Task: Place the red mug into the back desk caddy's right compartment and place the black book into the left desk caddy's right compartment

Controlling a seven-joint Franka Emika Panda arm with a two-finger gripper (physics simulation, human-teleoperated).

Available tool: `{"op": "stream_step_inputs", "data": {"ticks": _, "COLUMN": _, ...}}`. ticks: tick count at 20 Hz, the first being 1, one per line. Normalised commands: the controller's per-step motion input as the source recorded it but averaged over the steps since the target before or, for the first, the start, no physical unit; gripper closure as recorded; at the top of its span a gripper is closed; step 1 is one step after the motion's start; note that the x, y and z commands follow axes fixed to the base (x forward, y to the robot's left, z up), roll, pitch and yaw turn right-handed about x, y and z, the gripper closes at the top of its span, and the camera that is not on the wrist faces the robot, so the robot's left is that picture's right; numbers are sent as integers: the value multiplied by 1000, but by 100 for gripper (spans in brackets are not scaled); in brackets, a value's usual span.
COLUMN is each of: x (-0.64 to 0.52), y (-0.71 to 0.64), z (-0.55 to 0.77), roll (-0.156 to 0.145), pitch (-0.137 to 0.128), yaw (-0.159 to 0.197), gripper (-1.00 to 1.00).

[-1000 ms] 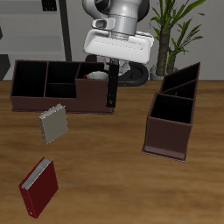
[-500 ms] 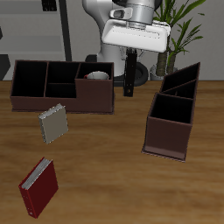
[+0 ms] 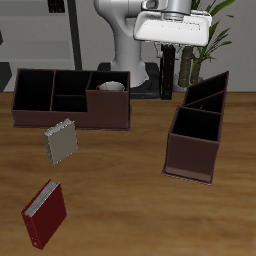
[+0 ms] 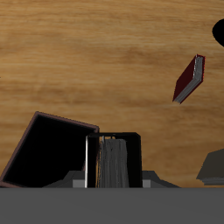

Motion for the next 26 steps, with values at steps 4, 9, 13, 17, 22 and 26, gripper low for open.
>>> {"op": "stream_step_inputs", "data": {"ticks": 4, "x": 19, "y": 249, "z": 123, "roll": 5, "pitch": 0, "yaw": -16, "gripper": 100}}
{"op": "stream_step_inputs", "data": {"ticks": 9, "x": 71, "y": 222, "z": 117, "roll": 1, "pitch": -11, "yaw": -20, "gripper": 100}}
{"op": "stream_step_inputs", "data": {"ticks": 13, "x": 161, "y": 265, "z": 115, "roll": -14, "pitch": -8, "yaw": -72, "gripper": 100}}
{"op": "stream_step_inputs", "data": {"ticks": 17, "x": 58, "y": 212, "z": 6, "roll": -6, "pitch": 13, "yaw": -37, "gripper": 100}}
{"op": "stream_step_inputs", "data": {"ticks": 22, "x": -18, "y": 271, "z": -91, "roll": 28, "pitch": 25, "yaw": -53, "gripper": 100}}
{"op": "stream_step_inputs", "data": {"ticks": 26, "x": -30, "y": 268, "z": -47, "roll": 22, "pitch": -1, "yaw": -20, "gripper": 100}}
